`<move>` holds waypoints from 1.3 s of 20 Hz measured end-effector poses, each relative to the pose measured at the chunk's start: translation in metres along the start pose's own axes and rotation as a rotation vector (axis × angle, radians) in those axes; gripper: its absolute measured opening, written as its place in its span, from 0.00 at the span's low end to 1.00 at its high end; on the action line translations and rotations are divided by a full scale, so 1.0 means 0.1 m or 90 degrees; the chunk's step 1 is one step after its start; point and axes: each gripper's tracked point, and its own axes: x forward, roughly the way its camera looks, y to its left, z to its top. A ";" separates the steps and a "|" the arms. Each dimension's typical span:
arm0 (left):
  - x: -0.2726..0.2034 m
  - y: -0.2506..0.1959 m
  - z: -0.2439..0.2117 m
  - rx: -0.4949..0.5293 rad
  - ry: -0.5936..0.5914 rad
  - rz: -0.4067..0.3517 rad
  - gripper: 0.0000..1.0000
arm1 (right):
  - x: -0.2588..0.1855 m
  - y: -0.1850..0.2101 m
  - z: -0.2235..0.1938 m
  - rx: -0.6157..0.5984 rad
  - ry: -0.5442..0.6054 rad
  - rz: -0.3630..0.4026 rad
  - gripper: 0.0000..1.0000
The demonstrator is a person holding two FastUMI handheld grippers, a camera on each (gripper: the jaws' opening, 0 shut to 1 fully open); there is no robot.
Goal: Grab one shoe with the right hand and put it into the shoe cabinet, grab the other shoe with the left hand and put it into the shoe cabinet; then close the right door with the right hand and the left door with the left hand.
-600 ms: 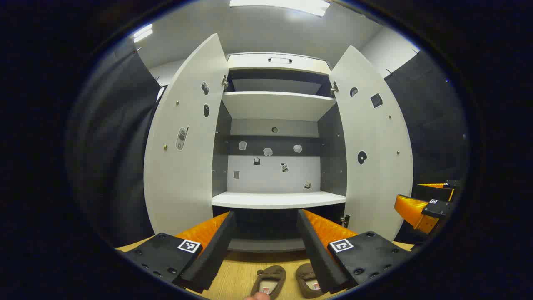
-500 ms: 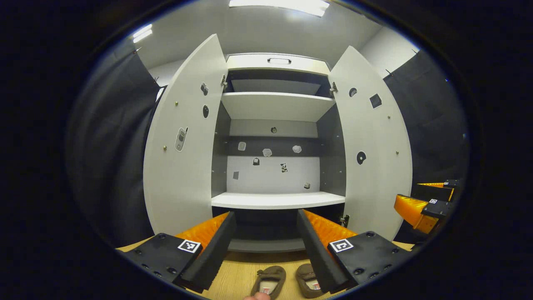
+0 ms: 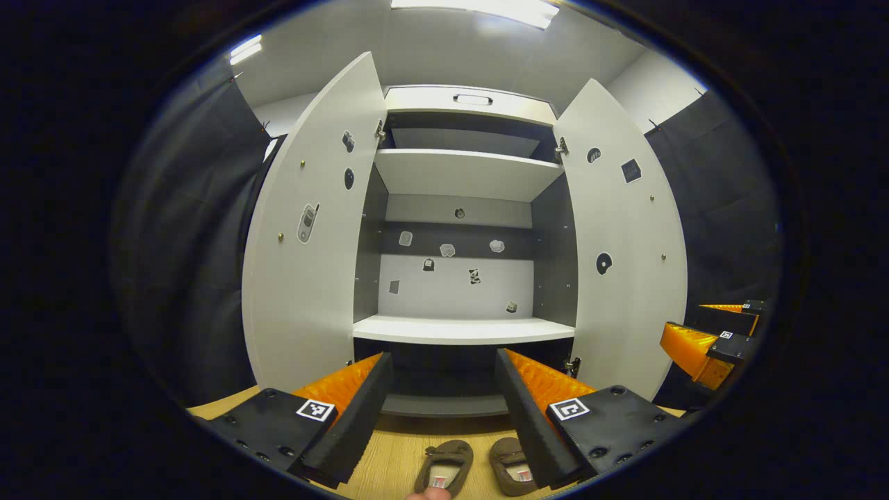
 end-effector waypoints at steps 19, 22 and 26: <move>-0.02 0.18 0.01 0.006 0.000 0.029 0.96 | 0.26 0.37 -0.55 -0.030 0.077 0.062 0.93; -0.04 0.21 0.03 0.004 -0.003 0.035 0.96 | 0.33 0.46 -1.00 -0.042 0.143 0.084 0.94; -0.03 0.23 0.00 -0.002 0.003 0.038 0.96 | 0.36 0.55 -1.61 -0.039 0.228 0.106 0.94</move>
